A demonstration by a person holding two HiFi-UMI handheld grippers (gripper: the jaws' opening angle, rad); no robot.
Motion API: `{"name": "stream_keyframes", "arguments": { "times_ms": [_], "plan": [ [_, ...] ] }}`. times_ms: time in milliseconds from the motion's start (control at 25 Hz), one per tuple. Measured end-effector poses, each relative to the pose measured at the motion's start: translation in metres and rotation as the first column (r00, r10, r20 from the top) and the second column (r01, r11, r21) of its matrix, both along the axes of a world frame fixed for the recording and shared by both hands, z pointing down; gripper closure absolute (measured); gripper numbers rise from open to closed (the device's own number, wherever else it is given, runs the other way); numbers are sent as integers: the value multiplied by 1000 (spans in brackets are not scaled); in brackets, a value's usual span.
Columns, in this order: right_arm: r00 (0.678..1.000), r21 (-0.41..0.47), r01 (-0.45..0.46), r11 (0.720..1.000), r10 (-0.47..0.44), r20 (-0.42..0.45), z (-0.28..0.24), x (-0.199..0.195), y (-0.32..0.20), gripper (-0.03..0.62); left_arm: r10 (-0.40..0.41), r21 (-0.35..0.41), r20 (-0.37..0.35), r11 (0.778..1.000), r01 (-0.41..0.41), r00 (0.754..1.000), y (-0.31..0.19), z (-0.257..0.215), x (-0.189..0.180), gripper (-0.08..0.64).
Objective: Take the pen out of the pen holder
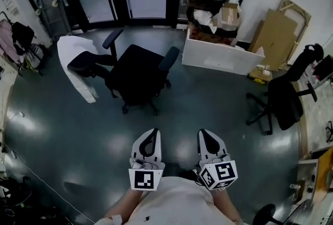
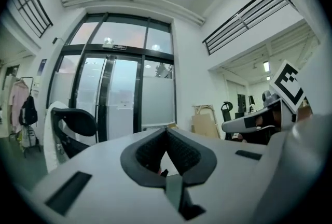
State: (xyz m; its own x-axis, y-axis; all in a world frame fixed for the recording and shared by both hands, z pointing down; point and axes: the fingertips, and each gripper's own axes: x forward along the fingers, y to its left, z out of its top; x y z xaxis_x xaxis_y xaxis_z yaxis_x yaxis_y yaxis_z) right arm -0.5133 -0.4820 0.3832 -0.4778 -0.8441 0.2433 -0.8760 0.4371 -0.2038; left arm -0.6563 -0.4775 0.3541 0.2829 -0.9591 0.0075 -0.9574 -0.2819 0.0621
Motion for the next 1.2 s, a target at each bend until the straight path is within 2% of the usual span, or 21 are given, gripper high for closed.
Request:
{"name": "stream_keyframes", "arguments": {
  "times_ms": [200,360,520,640,720,920,1040,1120,1200],
  "plan": [
    [989,9,-147,989,147,12,0,118,24,575,144,13,21,989,-144,989,3,-3,120,549],
    [959,19,-282,959,281,16,-3,208,55,575,273,-19,1,962,-273,962,13,-5,212,549],
    [902,28,-432,902,432,7,2,298,93,575,452,-30,63,892,-451,890,33,7,302,549],
    [826,13,-564,826,563,18,5,364,130,575,551,-41,22,834,-550,834,51,5,372,549],
    [760,-3,-649,761,649,29,9,401,157,575,630,-47,36,777,-628,776,65,7,411,549],
    [601,-22,-799,601,799,29,23,461,199,575,798,-72,84,603,-795,597,81,29,501,549],
    [507,-30,-861,507,862,-6,31,490,219,575,875,-69,61,484,-872,480,90,36,558,549],
    [428,-40,-903,427,903,-20,31,515,234,575,917,-66,37,400,-914,398,100,35,596,549],
    [347,-44,-937,346,938,-15,27,539,250,575,941,-51,-27,335,-941,336,112,28,634,549]
  ]
}}
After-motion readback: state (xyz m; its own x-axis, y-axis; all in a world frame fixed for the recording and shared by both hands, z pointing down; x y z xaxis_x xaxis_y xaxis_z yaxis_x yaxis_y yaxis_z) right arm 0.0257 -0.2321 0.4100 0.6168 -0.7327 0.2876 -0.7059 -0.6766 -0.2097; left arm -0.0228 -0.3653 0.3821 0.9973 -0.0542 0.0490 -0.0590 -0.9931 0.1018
